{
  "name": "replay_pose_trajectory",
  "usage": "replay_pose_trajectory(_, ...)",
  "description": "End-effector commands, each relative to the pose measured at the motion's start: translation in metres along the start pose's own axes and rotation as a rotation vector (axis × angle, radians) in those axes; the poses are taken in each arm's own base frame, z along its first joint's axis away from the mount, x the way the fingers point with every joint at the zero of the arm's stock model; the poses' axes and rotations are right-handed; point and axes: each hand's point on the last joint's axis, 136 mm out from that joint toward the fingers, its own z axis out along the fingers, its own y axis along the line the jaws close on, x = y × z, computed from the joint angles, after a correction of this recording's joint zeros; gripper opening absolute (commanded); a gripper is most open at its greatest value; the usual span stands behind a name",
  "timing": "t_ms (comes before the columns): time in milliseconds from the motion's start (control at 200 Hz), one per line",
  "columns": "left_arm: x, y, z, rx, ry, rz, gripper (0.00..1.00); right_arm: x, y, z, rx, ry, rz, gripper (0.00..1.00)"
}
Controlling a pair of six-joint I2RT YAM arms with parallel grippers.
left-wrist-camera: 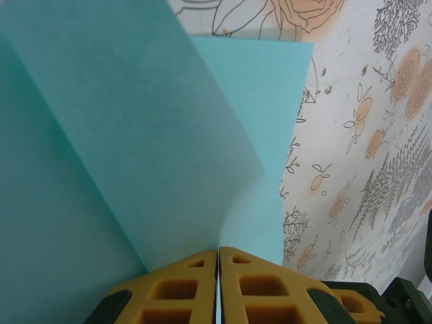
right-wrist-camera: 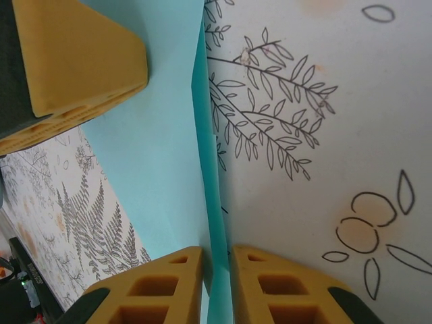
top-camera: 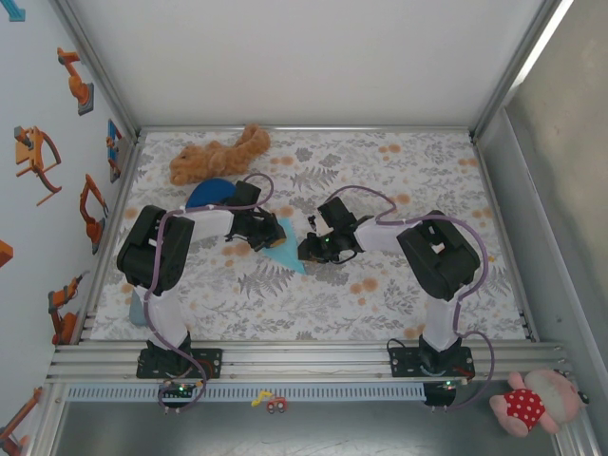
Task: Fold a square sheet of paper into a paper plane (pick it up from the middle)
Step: Fourth fold the wing at the center of the table.
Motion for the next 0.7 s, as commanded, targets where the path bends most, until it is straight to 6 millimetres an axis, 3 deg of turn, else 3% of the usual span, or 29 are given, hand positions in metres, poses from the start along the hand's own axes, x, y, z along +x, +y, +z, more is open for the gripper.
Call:
replay_pose_trajectory(0, -0.001, 0.005, -0.005, -0.026, -0.010, -0.015, 0.11, 0.014, -0.037, 0.013, 0.128, 0.050, 0.045, 0.19)
replay_pose_trajectory(356, 0.001, 0.013, 0.004, -0.043, 0.014, -0.036, 0.11, 0.017, -0.038, 0.013, 0.133, 0.058, 0.046, 0.18)
replay_pose_trajectory(696, 0.005, 0.020, 0.009, -0.064, 0.044, -0.042, 0.11, -0.026, 0.021, -0.042, 0.066, -0.165, -0.089, 0.22)
